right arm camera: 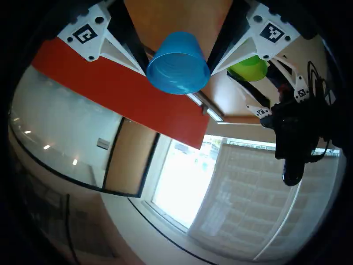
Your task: Pour water
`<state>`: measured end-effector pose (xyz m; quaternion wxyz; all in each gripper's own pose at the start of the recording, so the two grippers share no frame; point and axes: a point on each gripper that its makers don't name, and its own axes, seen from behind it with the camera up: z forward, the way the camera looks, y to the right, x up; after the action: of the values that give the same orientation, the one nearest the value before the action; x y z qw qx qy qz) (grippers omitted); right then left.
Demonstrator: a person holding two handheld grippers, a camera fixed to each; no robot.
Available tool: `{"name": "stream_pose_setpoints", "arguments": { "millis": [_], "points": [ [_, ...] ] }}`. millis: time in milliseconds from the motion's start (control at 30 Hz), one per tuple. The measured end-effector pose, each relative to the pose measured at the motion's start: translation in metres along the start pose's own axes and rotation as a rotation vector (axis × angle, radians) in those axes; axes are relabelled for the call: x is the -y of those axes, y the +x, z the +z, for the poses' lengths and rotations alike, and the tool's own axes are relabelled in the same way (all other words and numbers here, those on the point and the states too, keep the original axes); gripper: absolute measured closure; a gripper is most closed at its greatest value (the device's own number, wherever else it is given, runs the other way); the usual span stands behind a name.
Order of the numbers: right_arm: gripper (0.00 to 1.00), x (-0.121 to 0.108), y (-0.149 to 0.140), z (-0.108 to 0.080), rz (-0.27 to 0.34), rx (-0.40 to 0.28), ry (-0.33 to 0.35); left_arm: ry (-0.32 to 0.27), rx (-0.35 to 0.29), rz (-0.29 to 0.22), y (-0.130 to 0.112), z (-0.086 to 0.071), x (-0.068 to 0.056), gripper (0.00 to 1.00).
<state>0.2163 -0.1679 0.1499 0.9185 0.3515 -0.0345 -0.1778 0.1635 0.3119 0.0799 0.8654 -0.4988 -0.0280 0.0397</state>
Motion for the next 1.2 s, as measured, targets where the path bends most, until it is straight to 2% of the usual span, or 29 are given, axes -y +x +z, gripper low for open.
{"name": "stream_pose_setpoints", "arguments": {
  "millis": [667,867,1200],
  "points": [
    [0.07,0.016,-0.025,-0.008,0.047,0.058,0.038,0.005,0.082,0.022,-0.017,-0.007,-0.003,0.1],
    [0.07,0.019,-0.033,-0.011,0.042,0.081,0.043,0.002,0.116,0.034,-0.026,-0.008,-0.004,0.1],
    [0.07,0.032,-0.049,-0.018,0.056,0.128,0.097,0.0,0.164,0.031,-0.037,-0.012,-0.005,0.1]
  ]
}}
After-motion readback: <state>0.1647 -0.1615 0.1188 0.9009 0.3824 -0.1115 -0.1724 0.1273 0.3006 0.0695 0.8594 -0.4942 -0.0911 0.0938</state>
